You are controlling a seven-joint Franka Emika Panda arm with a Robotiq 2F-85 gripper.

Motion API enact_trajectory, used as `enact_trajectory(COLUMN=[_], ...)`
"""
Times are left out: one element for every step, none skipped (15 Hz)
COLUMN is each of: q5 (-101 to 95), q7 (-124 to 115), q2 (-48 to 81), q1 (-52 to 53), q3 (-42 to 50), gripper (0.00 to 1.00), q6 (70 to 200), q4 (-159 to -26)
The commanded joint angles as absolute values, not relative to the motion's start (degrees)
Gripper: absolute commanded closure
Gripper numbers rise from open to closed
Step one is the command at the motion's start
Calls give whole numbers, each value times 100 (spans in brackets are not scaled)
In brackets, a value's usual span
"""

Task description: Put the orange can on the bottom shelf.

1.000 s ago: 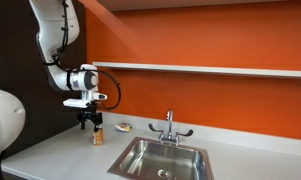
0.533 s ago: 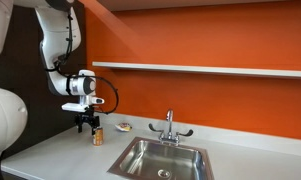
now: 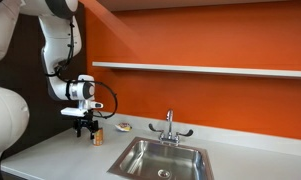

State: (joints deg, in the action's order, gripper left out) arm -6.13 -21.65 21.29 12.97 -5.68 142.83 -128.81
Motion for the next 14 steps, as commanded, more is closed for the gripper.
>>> enact_trajectory(q5=[-601,-644,-667,-710,-706,-712,-723,-740,-784,-794,-844,-868,-926,-940], q7=[-2380,-2478,-2560,-2662,-2726,-2809,-2865,-2945,-3039,-3095,-3170,-3216,-3295,-3326], q2=[2267,2274,2276,2283,2289,2289,2286,2270,2276,2284,2294,2303,2319,2326], q1=[1451,1503,1544,1606,1642,1692,1734,1786,1849,1887,1945,1985,2041,2072], q3=[-428,-366,-317,-247,-202,-145,-93,-37,34,80,147,193,268,304], gripper=[0,0,0,0,0,0,0,0,0,0,0,0,0,0], q6=[14609,14730,14851,14939,15029,15116,15178,15261,15321,15385,15433,15476,15523,15557], q4=[-12815,-12835,-12853,-12862,-12875,-12886,-12897,-12919,-12922,-12925,-12925,-12923,-12923,-12922])
